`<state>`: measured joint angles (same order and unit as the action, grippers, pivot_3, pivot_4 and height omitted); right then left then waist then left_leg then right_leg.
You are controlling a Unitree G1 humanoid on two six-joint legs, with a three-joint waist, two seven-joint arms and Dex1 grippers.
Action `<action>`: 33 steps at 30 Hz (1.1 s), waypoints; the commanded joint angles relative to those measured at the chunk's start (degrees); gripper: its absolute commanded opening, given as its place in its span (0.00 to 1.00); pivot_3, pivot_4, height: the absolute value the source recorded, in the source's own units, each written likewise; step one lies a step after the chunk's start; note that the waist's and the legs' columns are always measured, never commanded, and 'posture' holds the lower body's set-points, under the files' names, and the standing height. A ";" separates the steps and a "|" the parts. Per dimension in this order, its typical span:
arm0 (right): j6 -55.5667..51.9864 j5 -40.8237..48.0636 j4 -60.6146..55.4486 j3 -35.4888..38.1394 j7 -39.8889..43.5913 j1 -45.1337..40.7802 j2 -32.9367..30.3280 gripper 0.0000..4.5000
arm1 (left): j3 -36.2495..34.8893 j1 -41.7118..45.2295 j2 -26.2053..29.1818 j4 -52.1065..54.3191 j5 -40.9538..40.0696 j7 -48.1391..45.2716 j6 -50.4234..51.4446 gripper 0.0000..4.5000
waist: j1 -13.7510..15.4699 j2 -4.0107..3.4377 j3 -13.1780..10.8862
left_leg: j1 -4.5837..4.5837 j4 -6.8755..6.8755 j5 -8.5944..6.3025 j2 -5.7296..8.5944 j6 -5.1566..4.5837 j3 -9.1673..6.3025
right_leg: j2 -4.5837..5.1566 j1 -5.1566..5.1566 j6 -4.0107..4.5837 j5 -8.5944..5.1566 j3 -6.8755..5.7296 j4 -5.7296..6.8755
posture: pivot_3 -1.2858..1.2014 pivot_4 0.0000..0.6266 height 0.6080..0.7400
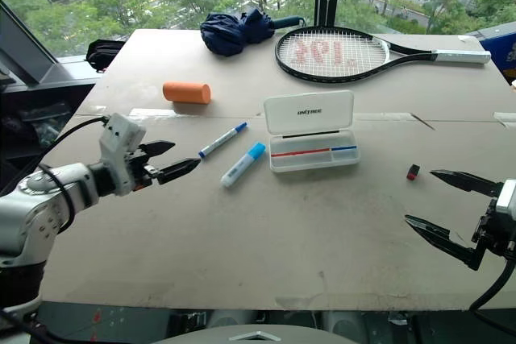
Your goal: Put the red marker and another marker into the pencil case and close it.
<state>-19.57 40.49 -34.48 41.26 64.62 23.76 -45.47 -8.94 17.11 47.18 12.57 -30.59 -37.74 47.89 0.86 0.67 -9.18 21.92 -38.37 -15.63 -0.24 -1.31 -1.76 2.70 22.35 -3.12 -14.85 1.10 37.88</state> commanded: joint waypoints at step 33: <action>-0.94 4.11 -15.87 3.72 -15.23 8.64 7.04 1.00 | 30.54 43.89 -14.86 -28.54 16.09 -33.75 -3.37 0.00 | 0.14 0.19 -0.11 | 0.86 -0.68 -0.05 0.13 -0.11 -0.21 | 0.00 0.40 -0.08 -0.01 -0.25 0.11 | 0.52 0.24 0.93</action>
<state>-21.87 44.36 -48.70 42.73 50.09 31.86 -38.73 20.70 57.82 34.33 -12.95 -17.02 -73.16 45.74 1.00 0.86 -9.29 22.78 -39.06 -15.69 -0.11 -1.43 -2.01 2.68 22.76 -3.20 -14.86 0.87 38.02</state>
